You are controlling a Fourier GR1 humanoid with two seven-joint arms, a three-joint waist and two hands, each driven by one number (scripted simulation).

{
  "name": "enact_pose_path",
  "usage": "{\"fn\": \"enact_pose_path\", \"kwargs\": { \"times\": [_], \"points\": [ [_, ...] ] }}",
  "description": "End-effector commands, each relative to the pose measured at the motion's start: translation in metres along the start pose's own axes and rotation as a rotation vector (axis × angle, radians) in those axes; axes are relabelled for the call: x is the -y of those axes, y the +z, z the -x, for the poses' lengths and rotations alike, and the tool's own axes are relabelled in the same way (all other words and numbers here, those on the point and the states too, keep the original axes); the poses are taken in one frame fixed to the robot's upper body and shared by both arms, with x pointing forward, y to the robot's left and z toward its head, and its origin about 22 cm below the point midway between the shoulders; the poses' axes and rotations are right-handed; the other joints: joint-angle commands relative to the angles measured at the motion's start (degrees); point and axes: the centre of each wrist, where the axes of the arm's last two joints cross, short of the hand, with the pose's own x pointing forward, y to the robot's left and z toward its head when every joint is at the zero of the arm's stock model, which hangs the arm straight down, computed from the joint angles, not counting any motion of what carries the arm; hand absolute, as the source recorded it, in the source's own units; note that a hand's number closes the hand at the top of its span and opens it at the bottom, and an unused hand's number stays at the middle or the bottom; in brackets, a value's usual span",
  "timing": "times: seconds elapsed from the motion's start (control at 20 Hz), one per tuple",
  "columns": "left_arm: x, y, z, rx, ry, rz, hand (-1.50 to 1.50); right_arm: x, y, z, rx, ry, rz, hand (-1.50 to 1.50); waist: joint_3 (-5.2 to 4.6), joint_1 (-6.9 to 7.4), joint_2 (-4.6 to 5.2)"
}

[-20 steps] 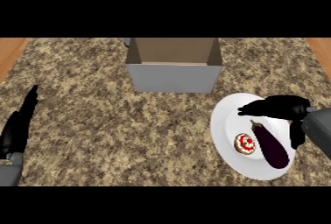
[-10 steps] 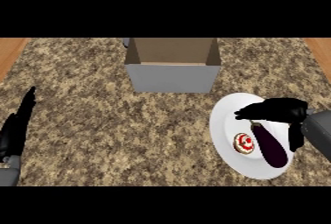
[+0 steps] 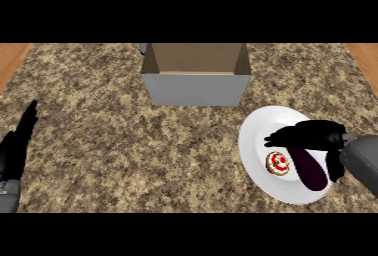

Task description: Pick the eggplant from the plate and place it in the cardboard box

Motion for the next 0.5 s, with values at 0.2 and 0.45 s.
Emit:
{"fn": "enact_pose_path", "kwargs": {
  "times": [0.2, 0.45],
  "points": [
    [-0.005, -0.006, -0.018, 0.004, 0.002, 0.010, 0.00, -0.024, -0.012, -0.008, -0.009, -0.062, -0.091, -1.50, 0.03, -0.01, 0.03],
    [-0.001, -0.002, -0.004, -0.007, 0.001, 0.001, 0.00, -0.037, -0.044, -0.013, 0.020, 0.043, 0.117, 1.50, 0.05, 0.15, 0.10]
  ]
}}
